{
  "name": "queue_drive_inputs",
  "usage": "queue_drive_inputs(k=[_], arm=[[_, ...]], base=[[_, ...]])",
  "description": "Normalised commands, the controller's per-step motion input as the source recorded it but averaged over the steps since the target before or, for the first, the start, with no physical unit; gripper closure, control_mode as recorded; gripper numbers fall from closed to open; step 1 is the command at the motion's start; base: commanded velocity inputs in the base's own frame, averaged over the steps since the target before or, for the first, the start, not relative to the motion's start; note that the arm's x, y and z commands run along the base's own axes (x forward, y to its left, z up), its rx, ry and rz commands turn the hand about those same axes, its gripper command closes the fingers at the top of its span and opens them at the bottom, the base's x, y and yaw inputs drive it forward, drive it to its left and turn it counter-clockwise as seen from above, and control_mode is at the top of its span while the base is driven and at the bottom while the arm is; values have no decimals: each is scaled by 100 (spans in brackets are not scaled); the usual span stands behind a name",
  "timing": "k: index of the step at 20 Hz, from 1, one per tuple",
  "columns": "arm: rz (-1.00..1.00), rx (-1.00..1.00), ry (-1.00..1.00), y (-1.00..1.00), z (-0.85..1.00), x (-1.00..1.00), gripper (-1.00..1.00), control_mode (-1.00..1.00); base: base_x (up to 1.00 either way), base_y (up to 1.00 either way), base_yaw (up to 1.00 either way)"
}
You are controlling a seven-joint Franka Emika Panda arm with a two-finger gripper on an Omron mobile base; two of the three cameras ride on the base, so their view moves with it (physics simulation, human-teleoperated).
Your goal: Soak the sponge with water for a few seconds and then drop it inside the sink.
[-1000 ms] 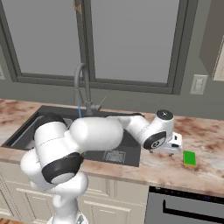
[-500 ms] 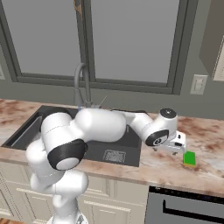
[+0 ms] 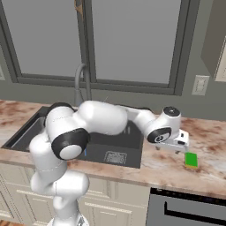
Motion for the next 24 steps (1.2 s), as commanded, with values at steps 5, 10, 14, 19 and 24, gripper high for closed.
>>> queue_drive_inputs(k=[5,10,14,19,24], arm=[[0,0,-4,-12,0,0,-100,-100],[0,-1,-8,-21,-2,0,-100,-100],[0,-2,-6,-28,-2,0,-100,-100],[0,0,0,-26,0,0,-100,-100],[0,0,0,-35,2,0,-100,-100]], base=[[0,0,0],[0,0,0],[0,0,0],[0,0,0],[0,0,0]])
